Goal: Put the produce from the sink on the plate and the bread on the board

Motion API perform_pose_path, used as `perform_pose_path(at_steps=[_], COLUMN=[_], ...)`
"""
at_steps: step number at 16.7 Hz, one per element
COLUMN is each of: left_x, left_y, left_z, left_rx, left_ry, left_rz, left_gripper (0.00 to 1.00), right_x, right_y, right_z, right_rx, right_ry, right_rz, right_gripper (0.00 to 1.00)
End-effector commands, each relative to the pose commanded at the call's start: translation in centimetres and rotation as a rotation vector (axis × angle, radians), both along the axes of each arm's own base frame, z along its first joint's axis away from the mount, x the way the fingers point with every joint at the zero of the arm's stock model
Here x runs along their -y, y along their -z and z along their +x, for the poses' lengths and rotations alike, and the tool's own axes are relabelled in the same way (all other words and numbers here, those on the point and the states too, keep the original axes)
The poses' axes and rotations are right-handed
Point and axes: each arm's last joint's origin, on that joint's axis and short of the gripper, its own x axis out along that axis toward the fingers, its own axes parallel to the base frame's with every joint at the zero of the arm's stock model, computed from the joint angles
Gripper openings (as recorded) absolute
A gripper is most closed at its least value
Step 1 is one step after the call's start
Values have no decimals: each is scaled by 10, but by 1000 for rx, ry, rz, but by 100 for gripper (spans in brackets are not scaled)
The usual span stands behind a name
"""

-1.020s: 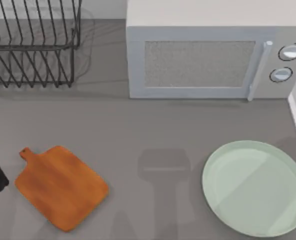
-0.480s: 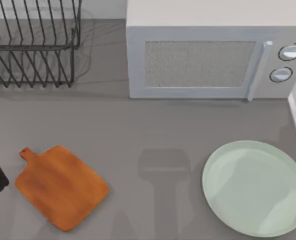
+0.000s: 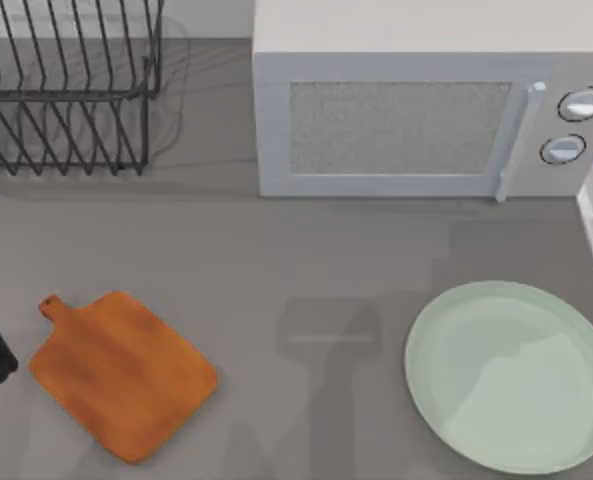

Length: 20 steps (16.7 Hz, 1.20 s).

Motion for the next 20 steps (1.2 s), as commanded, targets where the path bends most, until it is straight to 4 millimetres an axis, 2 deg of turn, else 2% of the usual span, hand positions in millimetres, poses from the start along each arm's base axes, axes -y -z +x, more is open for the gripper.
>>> perform_pose_path(at_steps=[4, 9, 12, 16, 20], left_x=[0, 0, 0, 0, 0], left_y=[0, 0, 0, 0, 0], left_z=[0, 0, 0, 0, 0], left_rx=[0, 0, 0, 0, 0], left_ry=[0, 0, 0, 0, 0], left_rz=[0, 0, 0, 0, 0], left_gripper=[100, 100, 100, 100, 100], right_x=[-60, -135, -171, -202, -207], right_y=[-20, -37, -44, -49, -50], right_z=[-16, -49, -69, -89, -94], right_rx=[-22, -73, -96, -115, -119], right_ry=[8, 5, -5, -17, -20], right_rz=[15, 22, 20, 14, 13], right_gripper=[0, 0, 0, 0, 0])
